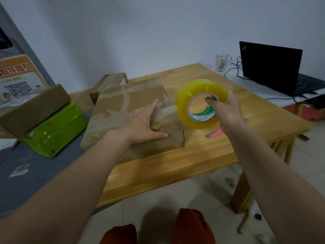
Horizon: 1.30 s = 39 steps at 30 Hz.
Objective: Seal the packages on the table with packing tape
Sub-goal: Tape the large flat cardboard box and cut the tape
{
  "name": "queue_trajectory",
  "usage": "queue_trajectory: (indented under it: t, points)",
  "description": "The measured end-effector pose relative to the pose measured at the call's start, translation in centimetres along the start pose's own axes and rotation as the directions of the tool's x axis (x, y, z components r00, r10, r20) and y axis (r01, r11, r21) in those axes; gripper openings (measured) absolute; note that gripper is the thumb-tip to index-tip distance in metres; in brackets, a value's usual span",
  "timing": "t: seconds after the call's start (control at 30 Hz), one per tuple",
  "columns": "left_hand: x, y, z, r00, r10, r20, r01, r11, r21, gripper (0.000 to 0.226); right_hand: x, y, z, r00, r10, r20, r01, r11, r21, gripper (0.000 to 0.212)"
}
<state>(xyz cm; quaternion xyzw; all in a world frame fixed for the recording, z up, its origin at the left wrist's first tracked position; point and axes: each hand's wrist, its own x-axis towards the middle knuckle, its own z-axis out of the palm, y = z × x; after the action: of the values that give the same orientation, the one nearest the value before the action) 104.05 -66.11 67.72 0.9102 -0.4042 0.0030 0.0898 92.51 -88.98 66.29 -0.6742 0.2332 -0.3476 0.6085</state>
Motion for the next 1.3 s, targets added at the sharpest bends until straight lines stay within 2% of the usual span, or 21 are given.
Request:
queue_trajectory:
  t: [0.13,0.3,0.4,0.53,0.6,0.67,0.7,0.73,0.8,0.87,0.97,1.07,1.13,1.23,1.3]
  points:
    - [0.4,-0.7,0.8,0.999,-0.032,-0.002,0.032,0.999,0.015,0.123,0.7,2.0,-2.1,0.999,0.028,-0.016,-0.03,0.993,-0.114,0.018]
    - [0.7,-0.8,0.8,0.998,-0.06,0.019,0.059,0.997,0.048,0.125,0.5,4.7,-2.1,0.993,0.116,0.022,-0.115,0.992,-0.057,0.02]
    - [0.6,-0.8,0.7,0.998,-0.049,0.026,0.047,0.996,0.072,0.122,0.8,5.0,-2.0,0.998,0.053,0.041,-0.048,0.991,-0.123,0.021]
    - [0.6,-0.6,0.3,0.995,-0.067,0.069,0.059,0.993,0.103,0.124,1.2,5.0,-1.7,0.99,-0.046,0.135,0.09,0.936,-0.341,0.025]
    - [0.3,-0.6,-0.3,0.992,-0.091,0.091,0.096,0.994,-0.051,0.123,1.2,4.9,-1.2,0.984,-0.036,0.172,0.104,0.91,-0.402,0.026]
    - [0.0,-1.0,-0.9,0.984,-0.171,0.041,0.176,0.954,-0.243,0.124,1.3,5.1,-0.8,0.987,-0.032,0.16,0.097,0.906,-0.413,0.026]
    - [0.0,-1.5,-1.0,0.967,-0.254,-0.005,0.245,0.938,-0.245,0.125,1.2,5.2,-0.8,0.988,-0.035,0.152,0.096,0.905,-0.414,0.027]
    - [-0.2,-2.3,-1.2,0.929,-0.367,-0.05,0.354,0.92,-0.168,0.123,1.2,5.2,-0.7,0.987,-0.036,0.154,0.097,0.906,-0.412,0.028]
    - [-0.8,-5.1,-1.5,0.781,-0.615,-0.103,0.619,0.785,0.005,0.114,1.2,5.3,-0.7,0.986,-0.036,0.164,0.1,0.91,-0.402,0.028]
    - [-1.9,-8.1,-1.6,0.648,-0.76,-0.047,0.757,0.65,-0.066,0.11,1.0,5.2,-0.5,0.986,-0.034,0.165,0.099,0.912,-0.398,0.028]
    - [-2.9,-11.0,-1.6,0.608,-0.794,0.03,0.776,0.585,-0.236,0.102,0.7,5.2,-0.2,0.988,-0.038,0.148,0.089,0.93,-0.358,0.024]
    - [-3.3,-12.4,-1.2,0.617,-0.787,0.0,0.754,0.591,-0.286,0.085,0.7,4.7,0.2,0.995,-0.031,0.097,0.058,0.954,-0.293,0.027]
    - [-3.4,-13.1,-0.9,0.615,-0.789,-0.002,0.748,0.584,-0.317,0.072,0.7,4.6,0.3,0.997,0.076,0.024,-0.07,0.981,-0.183,0.037]
    - [-3.4,-13.8,-0.8,0.596,-0.803,-0.015,0.749,0.563,-0.351,0.062,-0.1,5.2,0.6,0.962,0.271,-0.033,-0.269,0.962,0.035,0.051]
    - [-3.5,-13.8,-0.8,0.587,-0.809,-0.024,0.742,0.55,-0.383,0.06,-1.0,5.8,1.0,0.942,0.327,-0.072,-0.308,0.93,0.2,0.043]
